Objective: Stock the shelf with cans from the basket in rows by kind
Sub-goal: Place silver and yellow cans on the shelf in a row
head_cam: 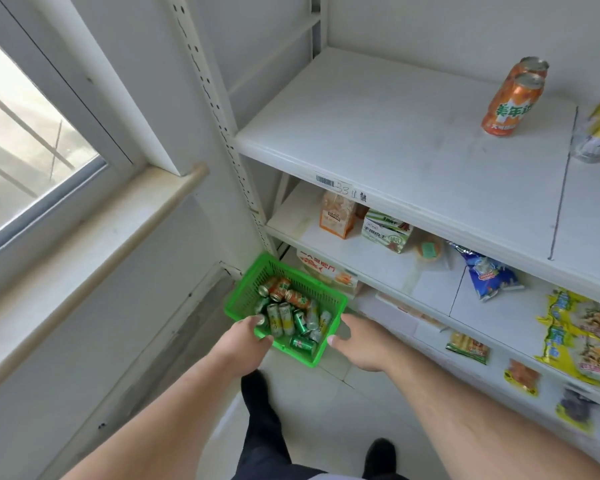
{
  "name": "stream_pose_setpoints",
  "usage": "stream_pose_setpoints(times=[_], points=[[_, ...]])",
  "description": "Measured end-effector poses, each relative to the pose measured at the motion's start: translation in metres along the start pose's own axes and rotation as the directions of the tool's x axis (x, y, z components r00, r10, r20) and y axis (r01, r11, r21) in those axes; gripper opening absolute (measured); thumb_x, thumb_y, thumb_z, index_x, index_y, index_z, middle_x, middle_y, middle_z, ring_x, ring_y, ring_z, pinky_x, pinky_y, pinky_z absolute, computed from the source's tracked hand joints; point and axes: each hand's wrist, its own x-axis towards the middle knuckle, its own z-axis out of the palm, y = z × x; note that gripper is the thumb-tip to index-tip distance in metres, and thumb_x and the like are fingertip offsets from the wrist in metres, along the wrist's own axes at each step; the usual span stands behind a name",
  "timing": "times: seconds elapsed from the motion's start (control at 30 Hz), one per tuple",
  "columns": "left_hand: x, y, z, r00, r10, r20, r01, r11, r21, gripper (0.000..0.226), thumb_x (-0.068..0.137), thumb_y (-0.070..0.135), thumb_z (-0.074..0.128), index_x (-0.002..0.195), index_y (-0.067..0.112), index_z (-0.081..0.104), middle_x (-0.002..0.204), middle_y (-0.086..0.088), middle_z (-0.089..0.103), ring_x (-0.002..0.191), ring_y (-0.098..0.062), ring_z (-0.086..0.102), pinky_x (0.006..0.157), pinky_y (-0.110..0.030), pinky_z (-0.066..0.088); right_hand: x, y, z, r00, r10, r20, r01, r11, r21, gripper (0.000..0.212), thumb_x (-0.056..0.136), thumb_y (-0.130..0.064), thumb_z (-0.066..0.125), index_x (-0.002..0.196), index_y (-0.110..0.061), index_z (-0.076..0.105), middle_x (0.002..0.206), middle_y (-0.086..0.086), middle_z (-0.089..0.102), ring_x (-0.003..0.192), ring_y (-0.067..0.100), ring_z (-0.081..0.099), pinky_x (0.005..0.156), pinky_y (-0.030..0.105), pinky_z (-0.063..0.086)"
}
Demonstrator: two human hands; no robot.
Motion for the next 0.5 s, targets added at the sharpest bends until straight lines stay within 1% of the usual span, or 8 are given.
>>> stream_pose_setpoints(times=[0.1, 0.17, 0.23, 0.3, 0.33, 0.37, 0.43, 0.5], points=[[0.040, -0.031, -0.025, 0.999, 0.000, 0.041, 0.001, 0.999, -0.041, 0.062, 0.099, 0.042, 0.052, 0.154, 0.020, 0.032, 0.155, -0.005, 0.040, 0.132, -0.022, 0.051, 0.097, -0.026, 0.040, 0.031, -0.027, 0.014, 0.997, 0.079, 0.003, -0.079, 0.996, 0.049, 0.080, 0.101, -0.055, 0.054, 0.165, -0.021, 0.021, 0.169, 0.003, 0.029, 0.154, 0.024, 0.032, 0.123, 0.034, 0.030], [0.069, -0.052, -0.039, 0.997, -0.006, 0.075, 0.011, 0.998, -0.065, 0.063, 0.099, 0.043, 0.052, 0.154, 0.019, 0.032, 0.154, -0.006, 0.041, 0.128, -0.022, 0.054, 0.091, -0.025, 0.041, 0.053, -0.044, 0.022, 0.990, 0.143, 0.011, -0.144, 0.986, 0.082, 0.080, 0.101, -0.055, 0.053, 0.165, -0.018, 0.021, 0.170, 0.003, 0.026, 0.155, 0.024, 0.029, 0.123, 0.034, 0.028], [0.099, -0.071, -0.050, 0.994, -0.007, 0.109, 0.016, 0.997, -0.076, 0.065, 0.099, 0.044, 0.052, 0.154, 0.018, 0.031, 0.155, -0.007, 0.041, 0.130, -0.024, 0.052, 0.095, -0.026, 0.043, 0.076, -0.060, 0.029, 0.980, 0.196, 0.013, -0.196, 0.974, 0.115, 0.082, 0.098, -0.059, 0.053, 0.164, -0.018, 0.025, 0.169, 0.003, 0.028, 0.154, 0.024, 0.031, 0.124, 0.034, 0.029], [0.125, -0.083, -0.057, 0.988, -0.011, 0.153, 0.023, 0.997, -0.076, 0.067, 0.098, 0.046, 0.052, 0.155, 0.019, 0.029, 0.155, -0.008, 0.041, 0.134, -0.026, 0.049, 0.102, -0.030, 0.044, 0.103, -0.066, 0.040, 0.970, 0.244, 0.004, -0.242, 0.957, 0.162, 0.089, 0.086, -0.071, 0.051, 0.160, -0.024, 0.034, 0.165, 0.001, 0.039, 0.148, 0.023, 0.042, 0.120, 0.038, 0.038], [0.137, -0.088, -0.058, 0.985, -0.013, 0.173, 0.025, 0.997, -0.071, 0.068, 0.098, 0.046, 0.051, 0.156, 0.020, 0.029, 0.155, -0.008, 0.041, 0.134, -0.027, 0.050, 0.102, -0.031, 0.045, 0.116, -0.067, 0.046, 0.964, 0.265, 0.008, -0.262, 0.948, 0.180, 0.093, 0.081, -0.076, 0.050, 0.158, -0.026, 0.037, 0.163, 0.001, 0.043, 0.146, 0.022, 0.045, 0.118, 0.039, 0.040], [0.148, -0.092, -0.058, 0.982, -0.011, 0.187, 0.023, 0.998, -0.067, 0.068, 0.097, 0.047, 0.051, 0.156, 0.021, 0.029, 0.153, -0.008, 0.043, 0.132, -0.027, 0.051, 0.101, -0.031, 0.046, 0.128, -0.067, 0.051, 0.960, 0.279, 0.016, -0.277, 0.941, 0.195, 0.094, 0.081, -0.076, 0.051, 0.158, -0.025, 0.037, 0.163, 0.001, 0.042, 0.146, 0.022, 0.045, 0.119, 0.039, 0.039], [0.172, -0.096, -0.054, 0.977, -0.005, 0.211, 0.019, 0.998, -0.061, 0.068, 0.097, 0.048, 0.051, 0.155, 0.022, 0.029, 0.151, -0.008, 0.046, 0.129, -0.027, 0.053, 0.099, -0.031, 0.047, 0.150, -0.068, 0.057, 0.954, 0.299, 0.029, -0.298, 0.929, 0.218, 0.088, 0.091, -0.066, 0.056, 0.161, -0.019, 0.031, 0.166, 0.003, 0.036, 0.151, 0.024, 0.038, 0.121, 0.038, 0.035], [0.194, -0.099, -0.046, 0.974, 0.001, 0.225, 0.014, 0.998, -0.065, 0.067, 0.097, 0.045, 0.052, 0.155, 0.021, 0.030, 0.151, -0.008, 0.046, 0.133, -0.026, 0.050, 0.102, -0.030, 0.043, 0.171, -0.063, 0.061, 0.946, 0.322, 0.039, -0.323, 0.922, 0.213, 0.083, 0.095, -0.060, 0.057, 0.161, -0.016, 0.031, 0.165, 0.005, 0.036, 0.151, 0.025, 0.038, 0.120, 0.037, 0.035]])
